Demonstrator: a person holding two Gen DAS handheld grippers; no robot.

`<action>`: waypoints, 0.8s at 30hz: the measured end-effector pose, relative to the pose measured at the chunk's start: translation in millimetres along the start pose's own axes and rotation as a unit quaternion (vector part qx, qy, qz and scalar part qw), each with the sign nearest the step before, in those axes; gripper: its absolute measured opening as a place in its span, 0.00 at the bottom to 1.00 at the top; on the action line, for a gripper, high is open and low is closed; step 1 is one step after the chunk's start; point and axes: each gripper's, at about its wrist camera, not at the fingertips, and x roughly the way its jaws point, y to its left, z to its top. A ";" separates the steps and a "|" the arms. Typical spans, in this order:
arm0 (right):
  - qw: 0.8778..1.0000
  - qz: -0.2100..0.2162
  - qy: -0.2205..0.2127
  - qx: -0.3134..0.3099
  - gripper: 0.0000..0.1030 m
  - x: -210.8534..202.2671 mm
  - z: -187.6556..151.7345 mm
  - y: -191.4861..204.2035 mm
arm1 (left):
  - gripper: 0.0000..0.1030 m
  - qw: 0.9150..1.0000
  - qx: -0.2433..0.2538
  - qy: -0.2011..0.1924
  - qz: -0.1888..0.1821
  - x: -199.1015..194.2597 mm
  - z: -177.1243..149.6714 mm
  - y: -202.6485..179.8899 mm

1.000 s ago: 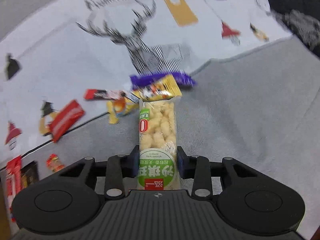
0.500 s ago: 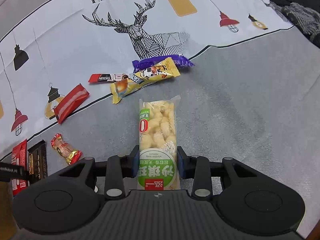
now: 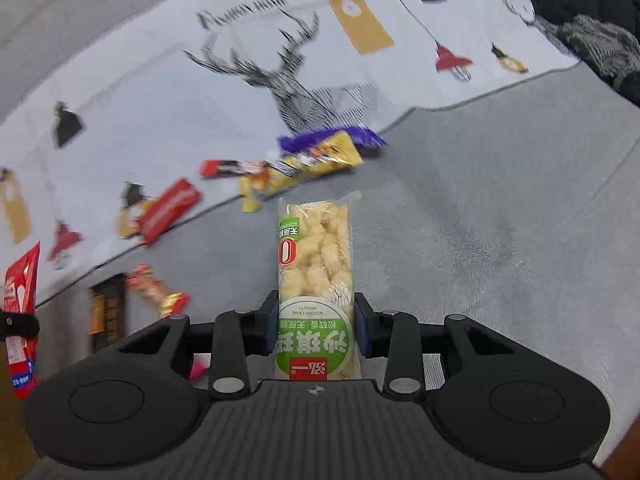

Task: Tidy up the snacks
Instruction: 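Carry the red packet and peanut bar with both tools over the box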

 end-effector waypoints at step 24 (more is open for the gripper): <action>0.968 0.204 -0.055 -0.132 0.37 -273.1 -165.5 130.5 | 0.43 0.994 -0.046 -0.100 0.027 -243.8 -217.3 110.3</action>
